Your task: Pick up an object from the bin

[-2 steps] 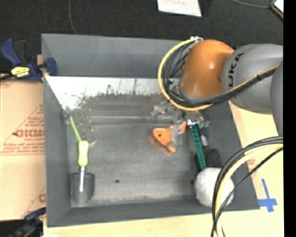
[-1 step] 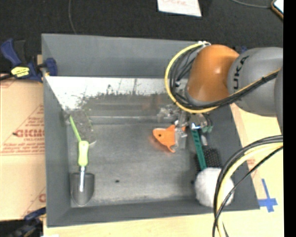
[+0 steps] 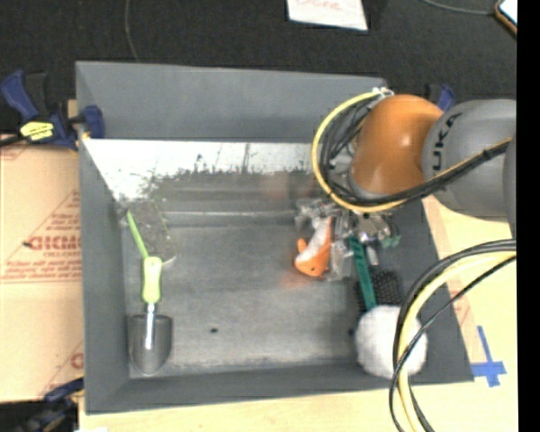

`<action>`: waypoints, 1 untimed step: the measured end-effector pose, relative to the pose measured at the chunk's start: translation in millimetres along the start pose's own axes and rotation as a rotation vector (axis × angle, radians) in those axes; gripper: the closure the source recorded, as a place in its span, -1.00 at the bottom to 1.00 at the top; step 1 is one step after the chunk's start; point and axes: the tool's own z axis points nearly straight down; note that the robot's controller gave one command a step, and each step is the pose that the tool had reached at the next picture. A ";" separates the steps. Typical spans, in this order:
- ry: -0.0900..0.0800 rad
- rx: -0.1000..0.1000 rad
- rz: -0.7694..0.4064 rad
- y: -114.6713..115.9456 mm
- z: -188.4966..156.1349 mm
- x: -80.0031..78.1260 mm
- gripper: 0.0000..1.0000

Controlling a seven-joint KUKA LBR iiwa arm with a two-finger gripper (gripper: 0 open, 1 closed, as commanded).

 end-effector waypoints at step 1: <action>-0.001 -0.005 0.073 1.0 -5.5 1.5 -1.00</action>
Offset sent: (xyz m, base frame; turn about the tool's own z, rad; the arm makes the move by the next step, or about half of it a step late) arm 0.0010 -0.0194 0.0088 -0.0023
